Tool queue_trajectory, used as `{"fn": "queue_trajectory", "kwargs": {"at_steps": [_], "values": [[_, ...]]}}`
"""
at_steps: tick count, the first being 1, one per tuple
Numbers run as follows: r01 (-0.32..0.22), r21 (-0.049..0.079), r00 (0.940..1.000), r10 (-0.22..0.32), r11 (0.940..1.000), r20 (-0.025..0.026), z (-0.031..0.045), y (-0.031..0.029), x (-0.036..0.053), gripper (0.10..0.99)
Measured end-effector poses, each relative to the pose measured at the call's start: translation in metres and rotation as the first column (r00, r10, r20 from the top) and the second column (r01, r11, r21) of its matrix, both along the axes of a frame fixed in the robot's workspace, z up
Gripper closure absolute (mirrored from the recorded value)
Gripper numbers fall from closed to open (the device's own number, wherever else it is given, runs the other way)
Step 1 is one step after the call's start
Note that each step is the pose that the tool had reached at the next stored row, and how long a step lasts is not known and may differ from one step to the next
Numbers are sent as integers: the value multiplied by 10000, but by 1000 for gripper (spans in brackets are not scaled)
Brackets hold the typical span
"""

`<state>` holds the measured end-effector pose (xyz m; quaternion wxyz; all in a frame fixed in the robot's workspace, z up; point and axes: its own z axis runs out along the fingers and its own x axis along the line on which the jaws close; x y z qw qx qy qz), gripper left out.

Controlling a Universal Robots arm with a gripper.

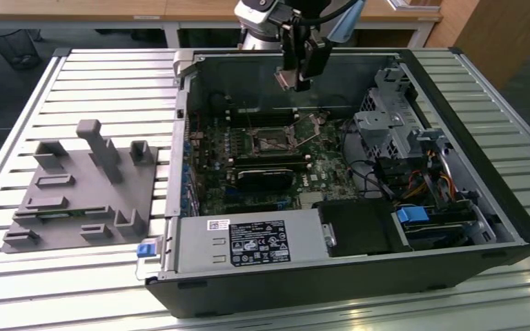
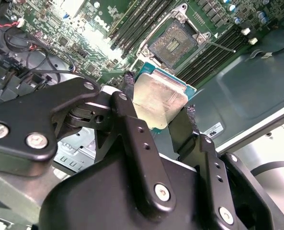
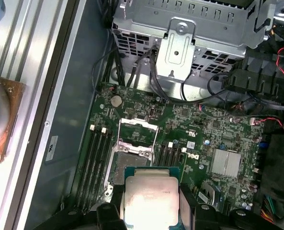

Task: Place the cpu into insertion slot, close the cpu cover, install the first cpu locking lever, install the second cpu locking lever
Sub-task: 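Place the cpu into insertion slot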

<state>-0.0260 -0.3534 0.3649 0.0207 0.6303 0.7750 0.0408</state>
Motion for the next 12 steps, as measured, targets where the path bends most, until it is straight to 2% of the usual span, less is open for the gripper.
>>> {"fn": "queue_trajectory", "kwargs": {"at_steps": [12], "values": [[511,0,9987,-511,9987,0,-9,0,0,545]]}}
